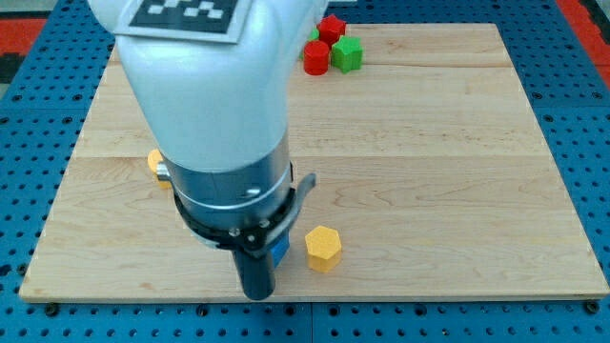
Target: Slide the yellow heart towards bottom center
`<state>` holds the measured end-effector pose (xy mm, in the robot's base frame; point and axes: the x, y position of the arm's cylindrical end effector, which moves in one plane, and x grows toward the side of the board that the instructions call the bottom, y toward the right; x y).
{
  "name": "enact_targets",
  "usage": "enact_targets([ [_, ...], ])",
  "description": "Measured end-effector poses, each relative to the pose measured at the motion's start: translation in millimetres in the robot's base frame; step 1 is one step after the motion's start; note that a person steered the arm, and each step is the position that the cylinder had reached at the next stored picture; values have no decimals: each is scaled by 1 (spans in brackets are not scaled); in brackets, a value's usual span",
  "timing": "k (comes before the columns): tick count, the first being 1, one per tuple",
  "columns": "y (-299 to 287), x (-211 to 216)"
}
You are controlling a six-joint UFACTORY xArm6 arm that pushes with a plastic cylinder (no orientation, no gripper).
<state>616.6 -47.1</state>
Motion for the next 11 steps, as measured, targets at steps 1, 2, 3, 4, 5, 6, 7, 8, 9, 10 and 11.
enact_targets([
  [1, 21, 2],
  [2, -30, 2],
  [3, -154, -19],
  [4, -205, -83],
  [5, -197, -139],
  [6, -78, -141],
  [7, -31, -141],
  [8, -84, -153],
  [9, -51, -174],
  [10, -8, -191],
  [11, 27, -157],
])
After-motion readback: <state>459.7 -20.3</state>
